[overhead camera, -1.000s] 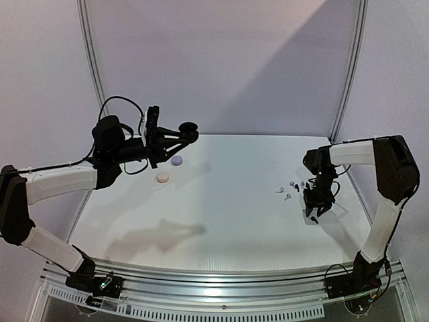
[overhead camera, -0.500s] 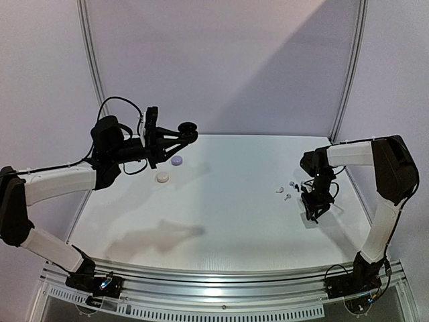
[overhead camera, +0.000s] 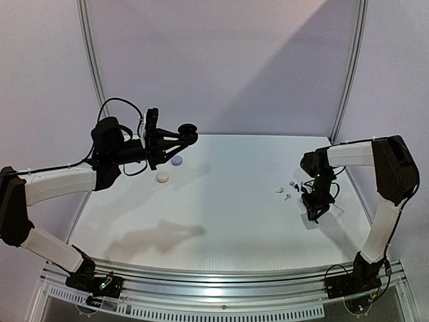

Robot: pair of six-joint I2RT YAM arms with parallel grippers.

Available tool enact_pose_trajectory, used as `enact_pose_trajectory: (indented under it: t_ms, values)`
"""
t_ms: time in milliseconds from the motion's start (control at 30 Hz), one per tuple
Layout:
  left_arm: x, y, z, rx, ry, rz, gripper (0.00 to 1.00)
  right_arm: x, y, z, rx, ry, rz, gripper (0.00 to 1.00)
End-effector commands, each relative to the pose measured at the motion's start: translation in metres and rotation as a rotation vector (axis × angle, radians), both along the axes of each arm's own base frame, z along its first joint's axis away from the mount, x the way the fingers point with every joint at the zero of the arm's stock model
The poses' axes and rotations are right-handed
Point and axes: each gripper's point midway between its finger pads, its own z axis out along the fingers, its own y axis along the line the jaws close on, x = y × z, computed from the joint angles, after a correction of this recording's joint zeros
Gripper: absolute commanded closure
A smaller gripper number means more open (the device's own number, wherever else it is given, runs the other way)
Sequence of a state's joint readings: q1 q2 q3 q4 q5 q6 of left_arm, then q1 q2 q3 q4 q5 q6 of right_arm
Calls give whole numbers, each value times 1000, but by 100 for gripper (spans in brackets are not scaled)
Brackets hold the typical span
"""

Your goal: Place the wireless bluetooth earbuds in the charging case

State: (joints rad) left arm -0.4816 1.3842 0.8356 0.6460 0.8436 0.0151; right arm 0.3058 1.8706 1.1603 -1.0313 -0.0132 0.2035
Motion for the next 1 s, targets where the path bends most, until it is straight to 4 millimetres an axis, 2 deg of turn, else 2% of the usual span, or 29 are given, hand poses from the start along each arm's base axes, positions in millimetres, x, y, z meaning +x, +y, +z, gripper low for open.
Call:
enact_pose_trajectory:
  t_ms: [0, 233, 367, 500, 567, 667, 767, 900, 967]
  values:
    - [-5, 2, 4, -5, -27, 0, 100, -16, -4, -15, -20, 48, 9, 80]
    - [-5, 2, 4, -3, -28, 0, 100, -12, -2, -13, -14, 35, -3, 89]
    - [-4, 2, 3, -3, -31, 6, 100, 2, 4, -2, 5, -19, -23, 96]
    - [-1, 4, 4, -6, -44, 32, 100, 27, 13, 23, 45, -120, -50, 100]
    - [4, 5, 6, -10, -61, 66, 100, 42, 19, 45, 73, -192, -67, 100]
    - [13, 6, 8, -10, -124, 127, 100, 75, 32, 97, 136, -351, -106, 100]
    - [24, 5, 16, -26, -213, 192, 100, 105, 53, 164, 231, -549, -152, 100]
    - [38, -1, 31, -71, -330, 270, 100, 129, 103, 265, 426, -835, -181, 100]
    - [41, -8, 33, -82, -382, 291, 100, 131, 132, 314, 516, -980, -186, 100]
